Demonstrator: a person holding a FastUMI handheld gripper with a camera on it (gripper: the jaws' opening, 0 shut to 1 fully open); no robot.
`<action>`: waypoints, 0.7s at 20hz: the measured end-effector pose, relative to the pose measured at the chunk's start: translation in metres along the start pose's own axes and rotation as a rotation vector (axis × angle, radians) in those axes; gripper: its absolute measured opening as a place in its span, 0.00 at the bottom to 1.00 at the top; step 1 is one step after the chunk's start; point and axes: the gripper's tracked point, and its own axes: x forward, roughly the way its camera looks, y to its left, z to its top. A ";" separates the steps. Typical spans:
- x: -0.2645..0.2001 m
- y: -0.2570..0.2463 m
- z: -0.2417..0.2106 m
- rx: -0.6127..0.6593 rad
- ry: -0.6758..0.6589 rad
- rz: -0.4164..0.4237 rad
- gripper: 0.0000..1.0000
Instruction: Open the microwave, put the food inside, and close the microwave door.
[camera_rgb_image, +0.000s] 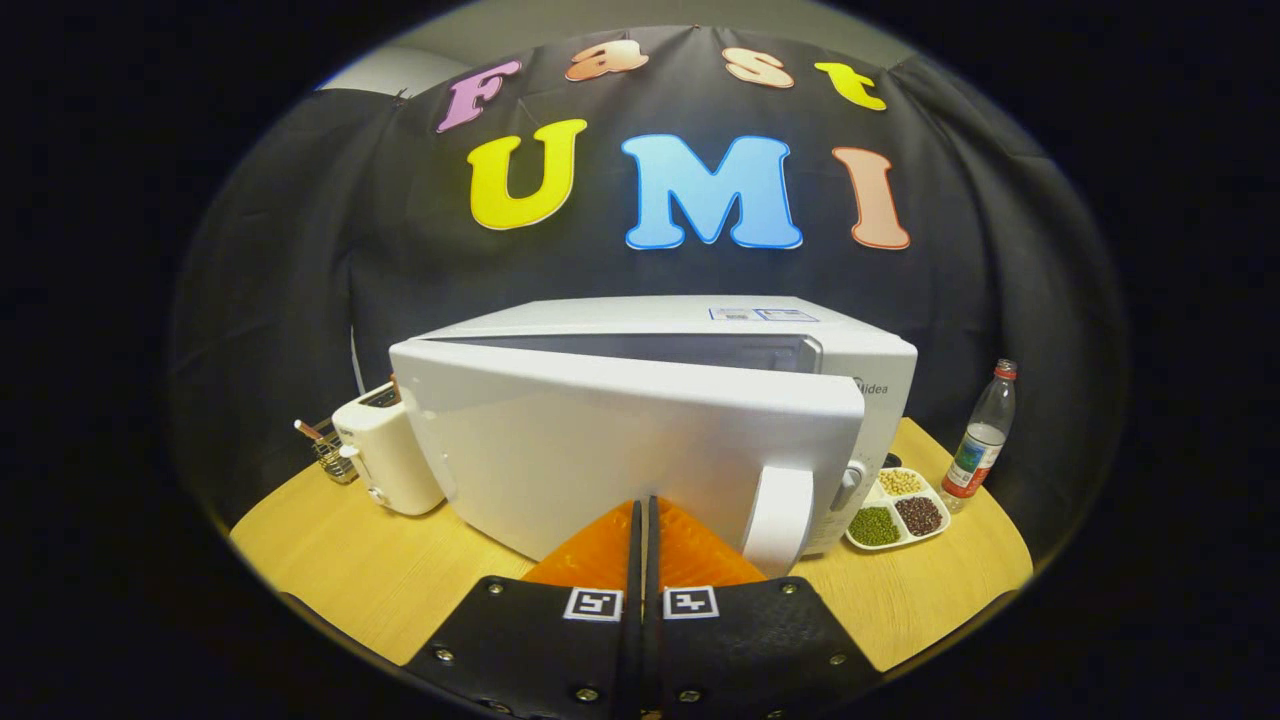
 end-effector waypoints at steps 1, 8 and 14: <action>0.007 -0.003 0.003 0.011 -0.002 -0.016 0.01; 0.038 -0.016 0.020 0.030 -0.017 -0.120 0.01; 0.049 -0.020 0.027 0.032 -0.033 -0.187 0.04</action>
